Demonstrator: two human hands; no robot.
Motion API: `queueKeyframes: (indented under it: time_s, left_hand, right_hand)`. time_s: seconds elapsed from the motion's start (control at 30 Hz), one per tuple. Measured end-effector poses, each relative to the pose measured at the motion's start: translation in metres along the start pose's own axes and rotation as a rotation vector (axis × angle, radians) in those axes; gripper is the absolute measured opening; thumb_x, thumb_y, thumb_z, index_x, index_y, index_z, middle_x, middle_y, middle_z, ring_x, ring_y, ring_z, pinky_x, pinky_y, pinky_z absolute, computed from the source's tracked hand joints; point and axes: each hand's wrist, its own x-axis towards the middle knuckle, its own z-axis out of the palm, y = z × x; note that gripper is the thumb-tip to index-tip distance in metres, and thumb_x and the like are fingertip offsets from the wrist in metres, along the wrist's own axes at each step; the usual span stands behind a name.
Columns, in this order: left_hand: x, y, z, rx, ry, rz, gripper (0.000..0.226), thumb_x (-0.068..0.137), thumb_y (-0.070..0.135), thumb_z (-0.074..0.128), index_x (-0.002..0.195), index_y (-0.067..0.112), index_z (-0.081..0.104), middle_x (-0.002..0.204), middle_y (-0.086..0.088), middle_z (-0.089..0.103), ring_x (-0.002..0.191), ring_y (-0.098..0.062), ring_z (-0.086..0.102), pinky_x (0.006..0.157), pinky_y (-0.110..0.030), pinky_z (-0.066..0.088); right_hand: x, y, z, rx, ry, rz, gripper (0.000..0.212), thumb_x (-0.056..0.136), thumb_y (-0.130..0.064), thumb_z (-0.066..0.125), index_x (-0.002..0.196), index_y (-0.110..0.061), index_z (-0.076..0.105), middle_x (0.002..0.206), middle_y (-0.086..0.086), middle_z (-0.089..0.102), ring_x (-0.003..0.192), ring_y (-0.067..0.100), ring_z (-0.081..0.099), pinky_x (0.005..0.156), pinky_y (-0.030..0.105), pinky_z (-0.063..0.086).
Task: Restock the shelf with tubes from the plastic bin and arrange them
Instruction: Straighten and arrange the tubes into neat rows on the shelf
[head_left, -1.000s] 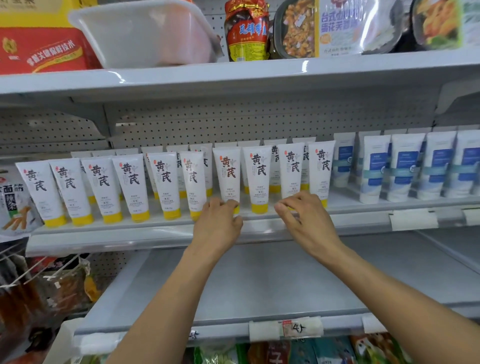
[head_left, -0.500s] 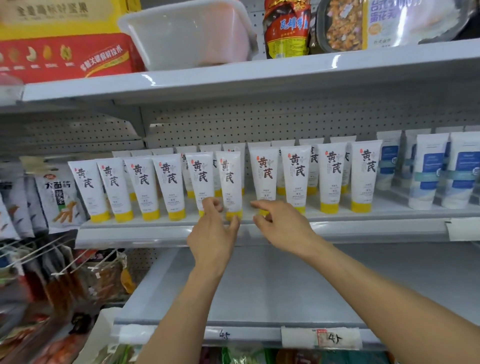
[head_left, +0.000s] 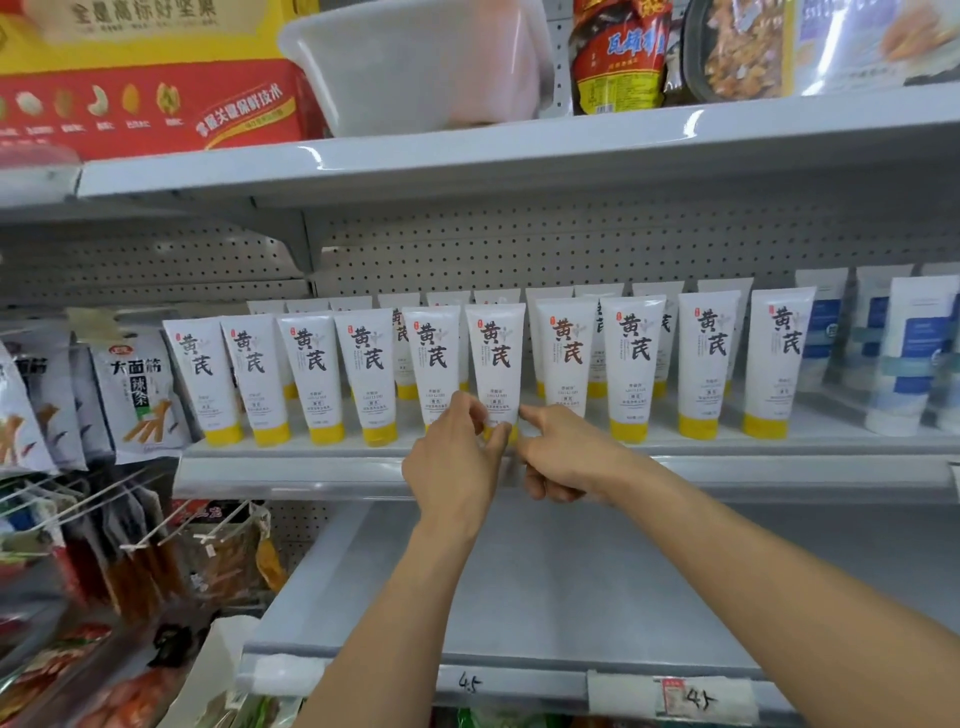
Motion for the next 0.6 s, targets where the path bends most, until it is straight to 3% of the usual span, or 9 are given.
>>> queueKeyframes:
  time_s: [0.23, 0.33, 0.4, 0.5, 0.6]
  left_hand:
    - [-0.004, 0.009, -0.001, -0.001, 0.032, -0.040, 0.025, 0.085, 0.049, 0.061, 0.092, 0.028, 0.049, 0.094, 0.014, 0.061, 0.085, -0.019, 0.061, 0.065, -0.029, 0.035]
    - [-0.020, 0.024, -0.005, -0.082, 0.160, 0.007, 0.025, 0.087, 0.043, 0.062, 0.094, 0.024, 0.047, 0.094, 0.011, 0.056, 0.077, -0.013, 0.050, 0.064, -0.030, 0.035]
    - [-0.033, 0.049, -0.005, -0.139, 0.151, 0.094, 0.022, 0.088, 0.041, 0.062, 0.091, 0.027, 0.045, 0.085, 0.014, 0.055, 0.073, -0.008, 0.047, 0.063, -0.028, 0.033]
    - [-0.051, 0.095, 0.010, -0.236, 0.055, 0.227, 0.017, 0.087, 0.037, 0.064, 0.086, 0.031, 0.048, 0.075, 0.017, 0.055, 0.066, -0.003, 0.048, 0.060, -0.028, 0.038]
    - [-0.067, 0.130, 0.037, -0.357, -0.038, 0.301, 0.014, 0.087, 0.030, 0.065, 0.095, 0.027, 0.054, 0.090, 0.016, 0.055, 0.070, -0.004, 0.052, 0.067, -0.031, 0.050]
  right_hand:
    - [-0.008, 0.012, -0.011, -0.003, -0.024, -0.021, 0.056, 0.091, -0.011, 0.044, 0.144, -0.023, 0.032, 0.061, 0.010, 0.058, 0.036, 0.013, 0.041, 0.037, 0.019, 0.033]
    - [-0.022, 0.034, -0.033, -0.225, 0.242, -0.222, 0.037, 0.088, -0.022, 0.055, 0.125, -0.027, 0.054, 0.070, -0.003, 0.063, 0.050, 0.006, 0.047, 0.056, 0.026, 0.047]
    - [-0.032, 0.052, -0.057, -0.284, 0.501, -0.289, 0.015, 0.086, -0.035, 0.060, 0.097, -0.028, 0.067, 0.061, -0.010, 0.058, 0.057, 0.005, 0.049, 0.061, 0.028, 0.044]
    - [-0.048, 0.081, -0.097, -0.135, 0.782, -0.280, 0.014, 0.083, -0.037, 0.065, 0.076, -0.026, 0.059, 0.065, -0.007, 0.060, 0.066, 0.013, 0.057, 0.063, 0.037, 0.050]
    - [-0.059, 0.103, -0.128, -0.018, 0.931, -0.314, 0.020, 0.081, -0.027, 0.069, 0.083, -0.027, 0.049, 0.074, -0.009, 0.052, 0.071, 0.016, 0.052, 0.069, 0.043, 0.049]
